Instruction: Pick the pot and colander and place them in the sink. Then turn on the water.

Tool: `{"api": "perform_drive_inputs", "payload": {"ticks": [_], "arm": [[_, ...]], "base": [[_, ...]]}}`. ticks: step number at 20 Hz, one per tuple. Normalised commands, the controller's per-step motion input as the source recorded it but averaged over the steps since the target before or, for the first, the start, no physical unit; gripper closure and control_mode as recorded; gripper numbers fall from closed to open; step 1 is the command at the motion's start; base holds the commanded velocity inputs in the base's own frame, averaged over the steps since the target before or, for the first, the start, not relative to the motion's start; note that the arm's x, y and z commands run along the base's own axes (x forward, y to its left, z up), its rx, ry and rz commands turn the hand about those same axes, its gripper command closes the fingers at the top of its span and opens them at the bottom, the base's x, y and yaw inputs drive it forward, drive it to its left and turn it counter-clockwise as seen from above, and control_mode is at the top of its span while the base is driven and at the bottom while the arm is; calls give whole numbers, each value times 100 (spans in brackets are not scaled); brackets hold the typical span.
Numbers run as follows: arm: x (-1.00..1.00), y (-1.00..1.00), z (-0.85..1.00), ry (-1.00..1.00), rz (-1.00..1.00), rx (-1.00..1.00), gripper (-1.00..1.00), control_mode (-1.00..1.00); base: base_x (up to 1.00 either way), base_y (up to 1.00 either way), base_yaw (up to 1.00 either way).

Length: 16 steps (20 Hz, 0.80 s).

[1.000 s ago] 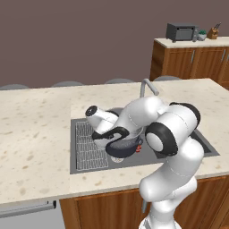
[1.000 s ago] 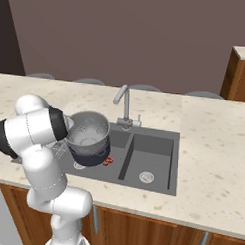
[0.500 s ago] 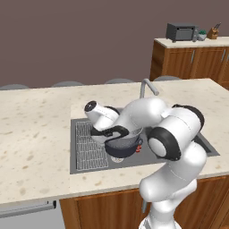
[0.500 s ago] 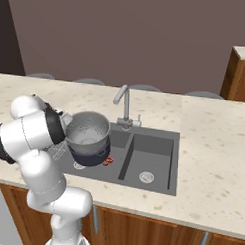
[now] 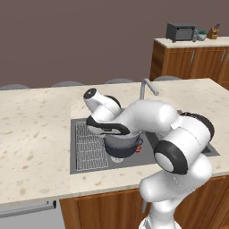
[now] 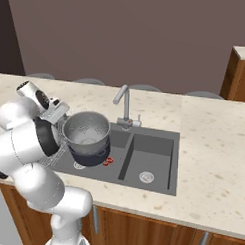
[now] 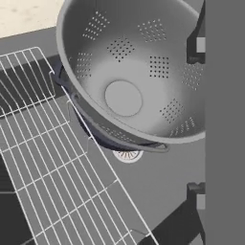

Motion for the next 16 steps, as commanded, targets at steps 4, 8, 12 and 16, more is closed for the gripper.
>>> {"api": "perform_drive_inputs", "payload": {"ticks": [4,8,12,16], "arm": [[-22,-18,40,0,0,6,-100,-100],[-30,-42,45,0,0,13,-100,-100],[-33,-62,42,0,0,17,-100,-100],[-38,-83,30,0,0,21,-100,-100]], "base": [[0,0,0],[0,0,0],[0,0,0],[0,0,0]]}}
